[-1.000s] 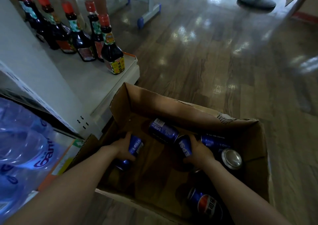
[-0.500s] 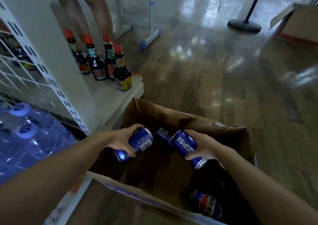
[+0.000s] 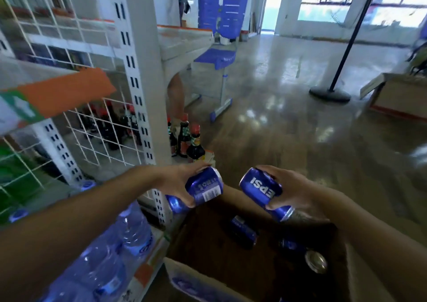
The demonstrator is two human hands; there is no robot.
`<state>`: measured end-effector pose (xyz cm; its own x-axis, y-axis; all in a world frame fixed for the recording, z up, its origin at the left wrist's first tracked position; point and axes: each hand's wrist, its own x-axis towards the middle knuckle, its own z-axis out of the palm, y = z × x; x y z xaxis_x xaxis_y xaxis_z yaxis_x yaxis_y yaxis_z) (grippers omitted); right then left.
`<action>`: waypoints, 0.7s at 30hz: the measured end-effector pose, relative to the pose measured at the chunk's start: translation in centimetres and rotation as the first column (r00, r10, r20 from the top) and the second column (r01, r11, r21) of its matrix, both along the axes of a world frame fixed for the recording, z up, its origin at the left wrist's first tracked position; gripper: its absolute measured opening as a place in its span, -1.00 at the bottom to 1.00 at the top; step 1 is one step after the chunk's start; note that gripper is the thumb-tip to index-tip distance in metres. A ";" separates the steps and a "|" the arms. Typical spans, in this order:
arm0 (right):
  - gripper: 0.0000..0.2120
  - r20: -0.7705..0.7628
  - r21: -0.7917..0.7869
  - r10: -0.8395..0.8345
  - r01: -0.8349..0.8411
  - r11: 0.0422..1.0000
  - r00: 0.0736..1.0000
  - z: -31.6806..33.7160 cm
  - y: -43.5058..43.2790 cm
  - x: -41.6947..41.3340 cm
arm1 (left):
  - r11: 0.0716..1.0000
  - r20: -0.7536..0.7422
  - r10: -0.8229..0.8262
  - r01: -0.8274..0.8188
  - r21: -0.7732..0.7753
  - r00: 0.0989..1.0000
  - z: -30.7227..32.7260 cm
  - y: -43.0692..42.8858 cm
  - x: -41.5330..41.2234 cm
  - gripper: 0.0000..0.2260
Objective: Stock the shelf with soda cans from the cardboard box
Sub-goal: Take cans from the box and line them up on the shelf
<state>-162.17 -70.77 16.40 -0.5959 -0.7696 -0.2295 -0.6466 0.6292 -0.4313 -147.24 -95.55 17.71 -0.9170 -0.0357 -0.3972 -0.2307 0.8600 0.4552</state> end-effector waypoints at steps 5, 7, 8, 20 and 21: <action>-0.12 -0.105 -0.042 0.047 -0.052 0.998 0.993 5.2 -1.1 1.7 | 0.999 -0.103 -0.024 0.020 -0.033 0.994 5.4 0.5 1.9 -0.14; -0.12 -0.131 -0.048 0.079 -0.085 0.995 0.988 7.2 -1.5 2.6 | 1.000 -0.113 -0.012 0.010 -0.025 0.993 7.4 0.6 3.0 -0.15; -0.13 -0.144 -0.050 0.095 -0.103 0.993 0.985 8.1 -1.7 3.0 | 1.000 -0.113 -0.008 0.005 -0.023 0.994 8.3 0.5 3.6 -0.16; -0.19 -0.259 -0.202 0.284 -0.339 0.919 0.923 19.1 -5.0 8.4 | 0.995 -0.304 0.086 -0.096 -0.019 0.949 20.5 -1.2 10.8 -0.27; -0.20 -0.261 -0.229 0.298 -0.359 0.905 0.918 19.9 -5.7 8.7 | 0.994 -0.334 0.100 -0.111 -0.015 0.937 21.4 -1.3 11.5 -0.27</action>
<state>-153.47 -76.43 36.34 -0.3093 -0.9438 0.1169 -0.8920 0.2453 -0.3797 -135.69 -96.89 39.09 -0.9868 -0.1474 -0.0678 -0.1616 0.8547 0.4933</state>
